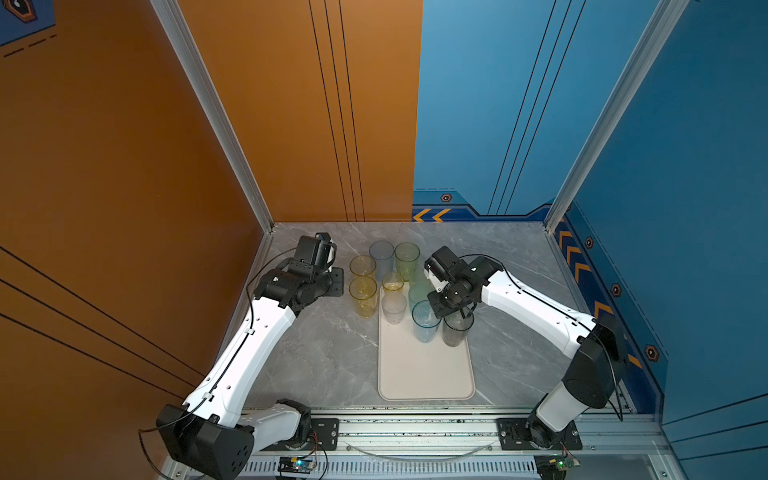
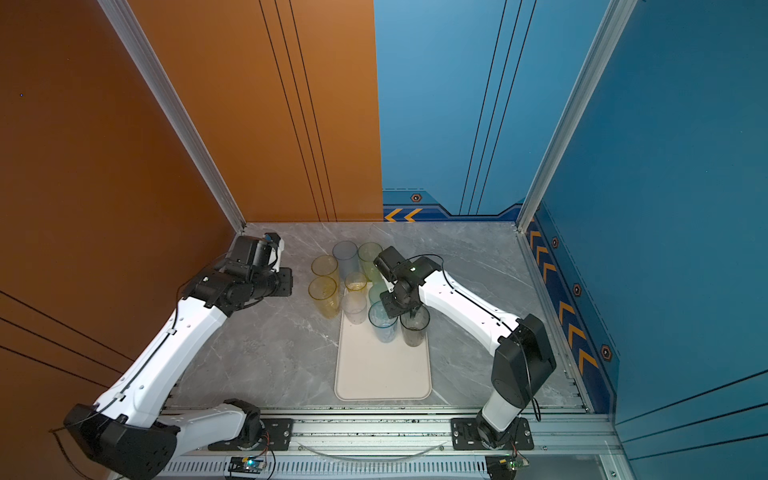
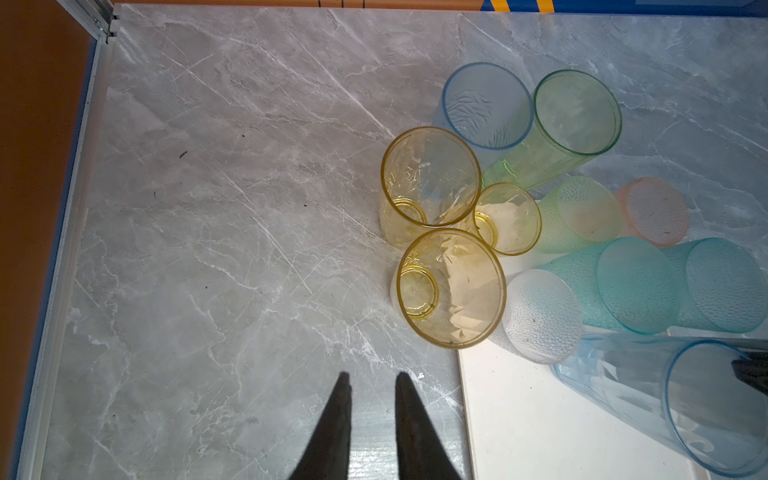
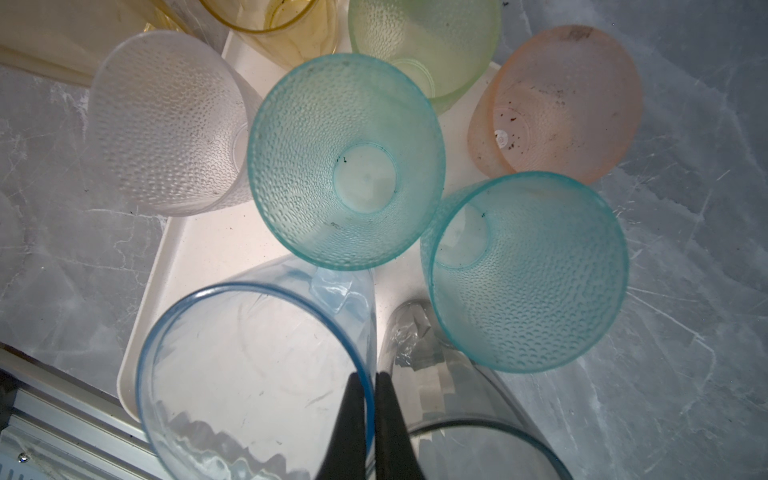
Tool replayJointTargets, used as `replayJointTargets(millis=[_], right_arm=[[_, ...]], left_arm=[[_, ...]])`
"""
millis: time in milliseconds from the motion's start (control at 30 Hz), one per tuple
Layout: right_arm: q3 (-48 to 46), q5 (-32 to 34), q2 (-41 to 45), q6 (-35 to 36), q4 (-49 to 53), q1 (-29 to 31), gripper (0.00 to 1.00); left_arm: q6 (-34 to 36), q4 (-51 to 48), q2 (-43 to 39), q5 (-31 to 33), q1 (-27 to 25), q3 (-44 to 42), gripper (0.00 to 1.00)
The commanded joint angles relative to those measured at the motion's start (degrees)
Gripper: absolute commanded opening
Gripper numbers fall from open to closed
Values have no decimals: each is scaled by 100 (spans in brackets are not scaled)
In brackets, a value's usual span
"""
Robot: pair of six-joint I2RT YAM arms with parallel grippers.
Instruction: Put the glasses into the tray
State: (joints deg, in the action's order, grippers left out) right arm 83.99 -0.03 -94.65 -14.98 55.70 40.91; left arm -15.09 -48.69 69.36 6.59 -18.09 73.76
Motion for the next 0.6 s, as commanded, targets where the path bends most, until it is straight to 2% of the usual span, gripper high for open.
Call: replayJointTargets(millis=[0,567], right_arm=[[-34,-111,70,48,2,5,6],[-22,-135,23,48,46,6,17]], left_arm=[[-73,-88,29,123,-55,93,22],[-64,-95,68,106,-63,91,22]])
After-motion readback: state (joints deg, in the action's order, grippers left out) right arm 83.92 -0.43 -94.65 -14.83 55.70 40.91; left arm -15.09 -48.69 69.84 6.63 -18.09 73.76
